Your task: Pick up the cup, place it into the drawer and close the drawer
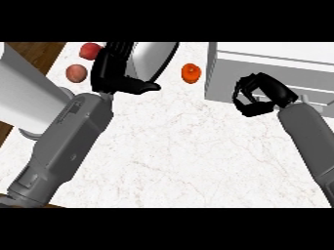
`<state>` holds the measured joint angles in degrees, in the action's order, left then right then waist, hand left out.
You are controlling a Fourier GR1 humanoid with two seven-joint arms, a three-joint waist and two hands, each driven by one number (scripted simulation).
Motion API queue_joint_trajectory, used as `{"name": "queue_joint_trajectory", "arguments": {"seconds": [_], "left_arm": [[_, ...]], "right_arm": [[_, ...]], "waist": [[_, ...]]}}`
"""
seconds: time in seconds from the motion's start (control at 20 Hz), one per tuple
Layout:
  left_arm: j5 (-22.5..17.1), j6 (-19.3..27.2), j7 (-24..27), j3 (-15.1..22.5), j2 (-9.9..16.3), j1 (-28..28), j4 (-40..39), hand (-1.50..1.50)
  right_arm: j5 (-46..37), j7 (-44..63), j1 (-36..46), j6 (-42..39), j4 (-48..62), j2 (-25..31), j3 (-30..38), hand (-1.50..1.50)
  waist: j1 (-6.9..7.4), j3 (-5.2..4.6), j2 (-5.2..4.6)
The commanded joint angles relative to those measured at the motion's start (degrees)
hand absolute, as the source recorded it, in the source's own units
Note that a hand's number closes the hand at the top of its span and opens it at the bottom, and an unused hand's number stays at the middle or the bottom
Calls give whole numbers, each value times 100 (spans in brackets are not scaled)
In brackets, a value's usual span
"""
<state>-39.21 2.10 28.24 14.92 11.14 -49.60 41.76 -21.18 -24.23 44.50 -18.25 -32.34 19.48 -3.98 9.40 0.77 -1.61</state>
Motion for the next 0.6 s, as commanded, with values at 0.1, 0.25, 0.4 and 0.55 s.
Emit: {"name": "queue_joint_trajectory", "arguments": {"seconds": [0.1, 0.25, 0.4, 0.55], "left_arm": [[-37, -238, -22, 5, 140, 182, 110, -150], [-77, -203, -61, -11, 72, 145, 166, -150], [-95, -281, -70, 16, 25, 154, 244, -150], [-74, -320, -37, 11, 131, 268, 252, -150]], "right_arm": [[97, 374, 932, 353, 188, 795, 554, 150], [220, 404, 930, 280, 85, 780, 621, 150], [299, 458, 893, 123, 24, 794, 631, 150], [396, 478, 874, -15, -69, 901, 688, 150]], "waist": [[251, -58, -129], [263, -56, -128], [294, -57, -135], [341, -63, -131]]}}
